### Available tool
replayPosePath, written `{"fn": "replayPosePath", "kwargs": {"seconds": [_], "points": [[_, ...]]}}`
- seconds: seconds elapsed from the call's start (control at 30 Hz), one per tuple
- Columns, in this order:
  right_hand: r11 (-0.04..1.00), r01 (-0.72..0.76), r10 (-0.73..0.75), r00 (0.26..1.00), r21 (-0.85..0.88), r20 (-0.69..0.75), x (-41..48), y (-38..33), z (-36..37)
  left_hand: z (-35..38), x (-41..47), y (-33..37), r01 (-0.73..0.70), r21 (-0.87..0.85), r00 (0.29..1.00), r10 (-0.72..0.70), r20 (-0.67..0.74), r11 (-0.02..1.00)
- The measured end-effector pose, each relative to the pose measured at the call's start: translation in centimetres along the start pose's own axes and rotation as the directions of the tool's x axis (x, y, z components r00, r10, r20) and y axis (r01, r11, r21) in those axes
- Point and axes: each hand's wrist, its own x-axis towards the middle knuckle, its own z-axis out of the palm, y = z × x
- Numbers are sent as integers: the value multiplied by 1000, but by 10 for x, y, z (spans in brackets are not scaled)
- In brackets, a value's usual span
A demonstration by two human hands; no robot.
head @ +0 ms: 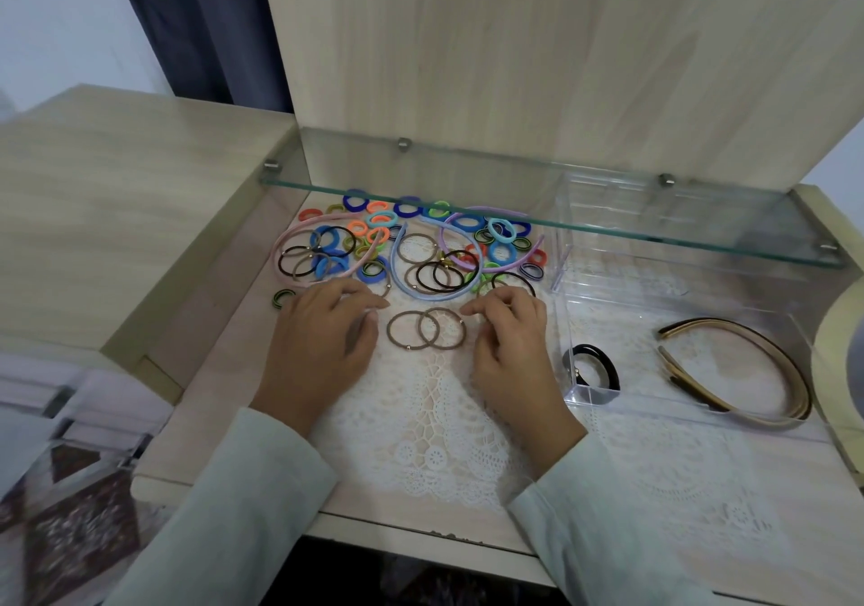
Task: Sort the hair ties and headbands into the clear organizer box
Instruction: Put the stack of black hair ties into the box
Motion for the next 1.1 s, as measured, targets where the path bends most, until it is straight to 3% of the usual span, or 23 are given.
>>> {"fn": "replayPosePath", "kwargs": {"seconds": [0.27,0.5,0.7,0.9,1.1], "points": [[981,47,-39,998,-191,48,0,6,4,1,0,1,129,108,988,-137,77,986],[982,54,-38,995,-183,87,0,1,-2,0,0,2,208,85,978,-206,-30,974],[928,65,-35,995,-368,89,-5,-4,-8,0,-2,2,200,113,979,-194,-68,973],[958,71,-38,992,-278,121,-4,0,-7,-1,-1,0,260,76,965,-257,-51,962],[975,180,-174,983,-130,59,-2,-11,-4,-2,0,0,305,84,952,-303,-30,949]]}}
